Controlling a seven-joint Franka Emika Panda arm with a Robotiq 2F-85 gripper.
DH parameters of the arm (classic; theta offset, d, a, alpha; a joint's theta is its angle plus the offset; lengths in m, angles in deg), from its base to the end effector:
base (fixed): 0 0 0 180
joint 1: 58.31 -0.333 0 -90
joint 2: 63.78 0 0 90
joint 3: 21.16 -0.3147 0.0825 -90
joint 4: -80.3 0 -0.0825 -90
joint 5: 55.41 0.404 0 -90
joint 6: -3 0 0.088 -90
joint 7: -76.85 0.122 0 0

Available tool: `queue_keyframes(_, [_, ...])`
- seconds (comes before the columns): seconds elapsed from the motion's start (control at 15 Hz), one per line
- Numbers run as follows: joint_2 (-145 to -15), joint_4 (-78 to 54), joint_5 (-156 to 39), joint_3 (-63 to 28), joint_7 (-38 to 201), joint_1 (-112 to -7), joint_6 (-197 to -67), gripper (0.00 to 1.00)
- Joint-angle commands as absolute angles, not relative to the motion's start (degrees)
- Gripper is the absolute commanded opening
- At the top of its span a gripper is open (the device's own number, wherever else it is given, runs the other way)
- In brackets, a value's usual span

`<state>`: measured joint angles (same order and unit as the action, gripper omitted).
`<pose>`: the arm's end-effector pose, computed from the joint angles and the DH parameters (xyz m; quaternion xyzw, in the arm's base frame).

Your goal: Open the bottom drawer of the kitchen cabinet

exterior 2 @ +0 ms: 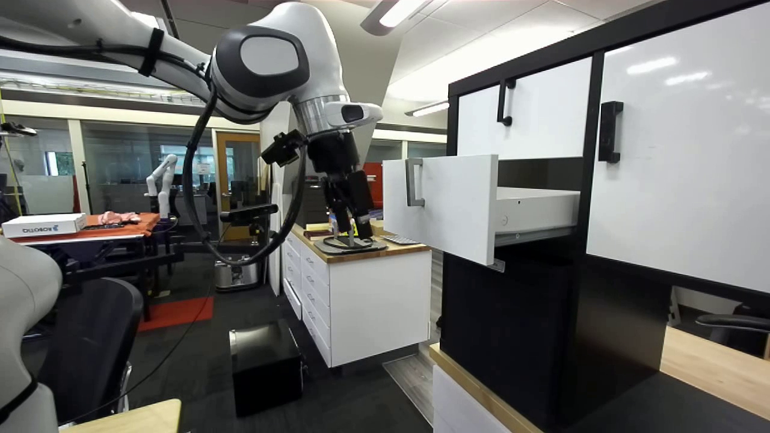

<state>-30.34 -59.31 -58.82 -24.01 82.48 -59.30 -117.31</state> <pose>0.4209 0.0260 0.5109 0.9916 -0.0061 0.1254 0.0312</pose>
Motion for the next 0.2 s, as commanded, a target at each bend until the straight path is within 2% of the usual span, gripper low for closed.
queue_keyframes(0.0, [-29.5, -57.0, -58.3, -24.5, 82.2, -59.5, -110.4, 1.0])
queue_keyframes(0.13, [-30.2, -57.8, -58.7, -24.5, 82.4, -59.2, -113.0, 1.0])
